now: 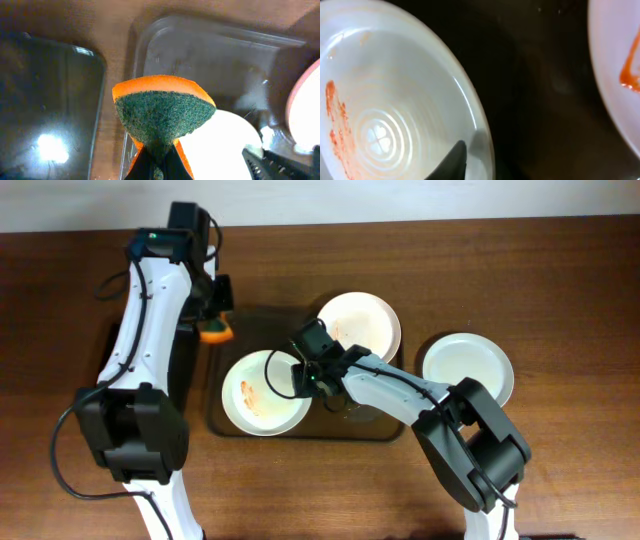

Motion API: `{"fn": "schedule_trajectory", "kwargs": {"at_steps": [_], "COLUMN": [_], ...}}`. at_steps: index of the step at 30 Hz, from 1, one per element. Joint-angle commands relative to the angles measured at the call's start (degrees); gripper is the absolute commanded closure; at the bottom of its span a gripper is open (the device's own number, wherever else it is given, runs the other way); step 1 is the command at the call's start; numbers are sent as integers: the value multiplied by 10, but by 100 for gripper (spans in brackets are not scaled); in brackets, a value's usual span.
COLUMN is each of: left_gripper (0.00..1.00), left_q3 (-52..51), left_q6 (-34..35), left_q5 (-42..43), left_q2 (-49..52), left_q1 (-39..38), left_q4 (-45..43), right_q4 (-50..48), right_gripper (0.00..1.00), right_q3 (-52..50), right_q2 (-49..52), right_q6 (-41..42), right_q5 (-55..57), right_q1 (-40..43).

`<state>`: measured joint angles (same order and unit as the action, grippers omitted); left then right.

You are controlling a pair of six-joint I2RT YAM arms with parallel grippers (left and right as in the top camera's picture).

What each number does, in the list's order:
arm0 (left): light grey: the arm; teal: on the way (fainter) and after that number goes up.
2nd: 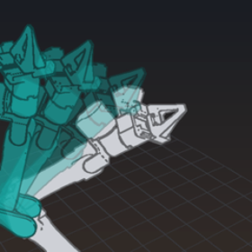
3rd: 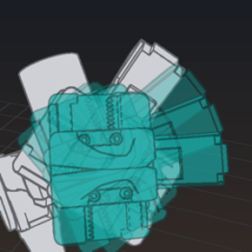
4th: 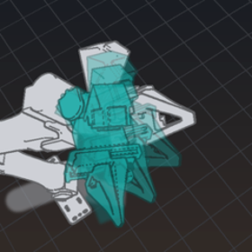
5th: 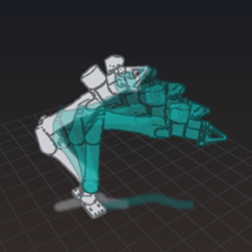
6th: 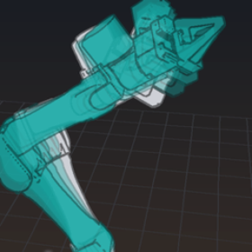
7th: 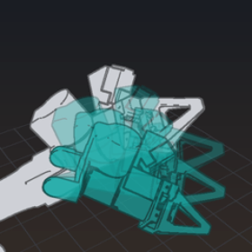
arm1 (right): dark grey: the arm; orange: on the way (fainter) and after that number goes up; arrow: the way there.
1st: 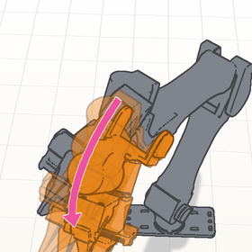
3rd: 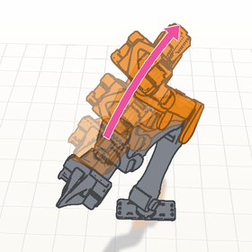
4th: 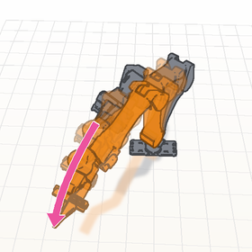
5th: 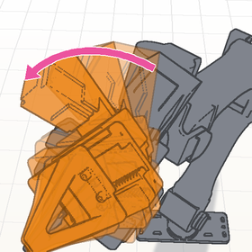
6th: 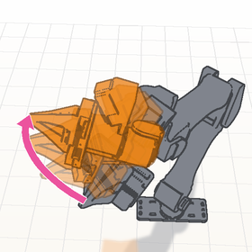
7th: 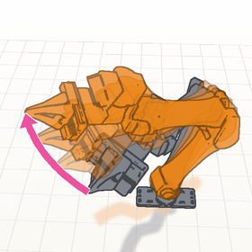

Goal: Clean dirty plates on tray and stack at the side
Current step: 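Grip the rim of the lower-left plate with the right gripper, then scrub the held plate with the sponge in the left gripper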

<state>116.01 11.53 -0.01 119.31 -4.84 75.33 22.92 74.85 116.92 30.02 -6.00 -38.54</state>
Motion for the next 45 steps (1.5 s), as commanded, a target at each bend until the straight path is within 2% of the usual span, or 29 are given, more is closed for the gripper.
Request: {"fn": "schedule_trajectory", "kwargs": {"at_steps": [1,6,9,11,13,16,18,19,20,21,24,26,27,29,30,32,34,36,37,38,39,43,44,45], "left_gripper": [100,100,100,100,100,100,100,100,100,100,100,100,100,100,100,100,100,100,100,100,100,100,100,100], "left_q3": [-89,-260,-396,-483,-507,-507,-507,-507,-507,-507,-507,-507,-507,-507,-507,-506,-506,-506,-506,-506,-506,-506,-506,-506], "left_q6": [-10,-20,-19,10,16,-65,-114,-113,-96,-50,174,186,170,39,-41,-136,-137,-59,48,208,249,253,229,176], "left_q5": [37,43,54,52,77,131,170,169,161,125,-30,-28,-13,109,181,258,256,138,-5,-149,-201,-225,-218,-187], "left_q2": [-12,-12,-12,-12,-12,-12,-12,-12,-12,-12,-12,-12,-12,-12,-12,-12,-12,-12,-12,-12,-12,-12,-12,-12], "left_q1": [1,-33,-36,-38,-41,-86,-118,-129,-128,-118,-66,-64,-66,-68,-68,-66,-64,-64,-64,-64,-64,-64,-65,-65], "left_q4": [-15,-103,-237,-346,-343,-296,-299,-301,-308,-319,-336,-315,-290,-242,-238,-261,-328,-385,-417,-417,-418,-375,-347,-321], "right_q4": [7,5,2,1,0,-4,-4,-4,-4,-4,-4,-4,-4,-4,-4,-4,-4,-4,-4,-4,-4,-4,-4,-4], "right_gripper": [96,96,96,96,96,96,96,96,96,96,96,96,96,96,96,96,96,96,96,96,96,96,96,96], "right_q3": [5,6,6,6,6,6,6,6,6,6,6,6,6,6,6,6,6,6,6,6,6,6,6,6], "right_q2": [16,16,16,16,16,16,16,16,16,16,16,16,16,16,16,16,16,16,16,16,16,16,16,16], "right_q6": [8,50,50,50,50,50,50,50,50,49,49,49,49,49,50,49,49,49,49,49,49,50,49,49], "right_q5": [-11,-42,-48,-50,-50,-50,-50,-50,-50,-50,-50,-50,-50,-50,-50,-50,-50,-50,-50,-50,-50,-50,-50,-50], "right_q1": [4,29,29,29,29,30,30,30,30,30,30,30,30,30,30,30,30,30,30,30,30,30,30,30]}}
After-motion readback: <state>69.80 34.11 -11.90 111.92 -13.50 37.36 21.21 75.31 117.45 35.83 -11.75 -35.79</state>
